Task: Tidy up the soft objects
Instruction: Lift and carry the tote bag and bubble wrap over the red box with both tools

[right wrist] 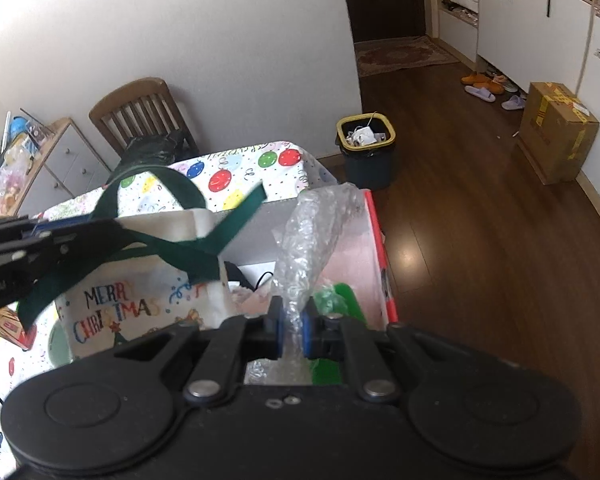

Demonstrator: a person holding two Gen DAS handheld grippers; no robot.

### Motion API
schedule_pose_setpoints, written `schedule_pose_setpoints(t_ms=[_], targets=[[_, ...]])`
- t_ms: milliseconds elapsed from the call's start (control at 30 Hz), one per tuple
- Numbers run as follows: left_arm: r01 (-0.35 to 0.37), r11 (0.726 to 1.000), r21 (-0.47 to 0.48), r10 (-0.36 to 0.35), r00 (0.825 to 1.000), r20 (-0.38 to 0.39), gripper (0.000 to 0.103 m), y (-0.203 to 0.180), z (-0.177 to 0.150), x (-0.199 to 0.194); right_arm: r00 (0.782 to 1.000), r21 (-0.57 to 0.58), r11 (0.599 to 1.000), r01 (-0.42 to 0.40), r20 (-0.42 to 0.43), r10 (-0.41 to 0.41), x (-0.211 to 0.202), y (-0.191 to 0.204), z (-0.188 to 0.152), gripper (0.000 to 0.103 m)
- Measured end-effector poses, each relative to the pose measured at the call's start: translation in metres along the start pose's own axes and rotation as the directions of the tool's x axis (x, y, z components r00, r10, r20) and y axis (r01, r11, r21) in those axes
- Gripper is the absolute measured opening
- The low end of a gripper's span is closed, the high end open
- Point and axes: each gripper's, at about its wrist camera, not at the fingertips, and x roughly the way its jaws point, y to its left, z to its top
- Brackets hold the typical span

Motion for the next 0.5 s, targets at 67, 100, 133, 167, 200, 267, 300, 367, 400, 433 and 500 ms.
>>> schedule_pose_setpoints(t_ms=[67,100,133,167,200,267,300,367,400,433,500], targets=[[-0.025,1.000,0.005,0.025,1.000,-0.006,0.006,-0.001,0.000,0.011,1.000,-0.009,1.000,-0.010,-0.010,0.010,0.010,-0.001,0.003,0.008],[-0.037,0.999,0.007,0.037,0.999,-0.013,0.006,0.000,-0.001,0.016,1.000,-0.013,1.000,-0.016,-0.016,0.016,0.014,0.000,0.003,0.008],[-0.046,0.999,0.007,0.046,0.999,-0.021,0.006,0.004,-0.002,0.021,0.999,-0.016,1.000,-0.025,-0.021,0.025,0.018,0.000,0.003,0.008],[-0.057,0.998,0.007,0.057,0.998,-0.026,0.006,0.006,-0.002,0.025,0.999,-0.019,0.999,-0.032,-0.028,0.032,0.022,0.001,0.003,0.008],[-0.068,0.998,0.011,0.069,0.997,-0.029,0.006,0.010,-0.004,0.028,0.999,-0.023,0.999,-0.036,-0.035,0.035,0.027,0.001,0.003,0.008],[-0.090,0.996,0.005,0.090,0.995,-0.035,0.006,0.016,-0.005,0.035,0.998,-0.026,0.999,-0.048,-0.047,0.047,0.035,0.002,0.004,0.008],[-0.105,0.994,0.003,0.105,0.994,-0.032,0.006,0.019,-0.005,0.038,0.997,-0.028,0.998,-0.050,-0.052,0.048,0.039,0.003,0.005,0.008],[-0.140,0.990,0.019,0.140,0.990,-0.016,0.006,0.021,-0.006,0.043,0.996,-0.034,0.997,-0.064,-0.064,0.061,0.046,0.005,0.007,0.008],[-0.147,0.989,0.024,0.148,0.989,-0.013,0.006,0.023,-0.006,0.046,0.995,-0.038,0.997,-0.071,-0.069,0.069,0.050,0.006,0.007,0.008],[-0.149,0.989,0.027,0.149,0.989,-0.010,0.006,0.025,-0.006,0.048,0.995,-0.041,0.996,-0.076,-0.075,0.073,0.052,0.006,0.008,0.008],[-0.144,0.989,0.019,0.144,0.989,-0.020,0.006,0.029,-0.006,0.053,0.993,-0.042,0.995,-0.092,-0.083,0.088,0.058,0.007,0.009,0.008]])
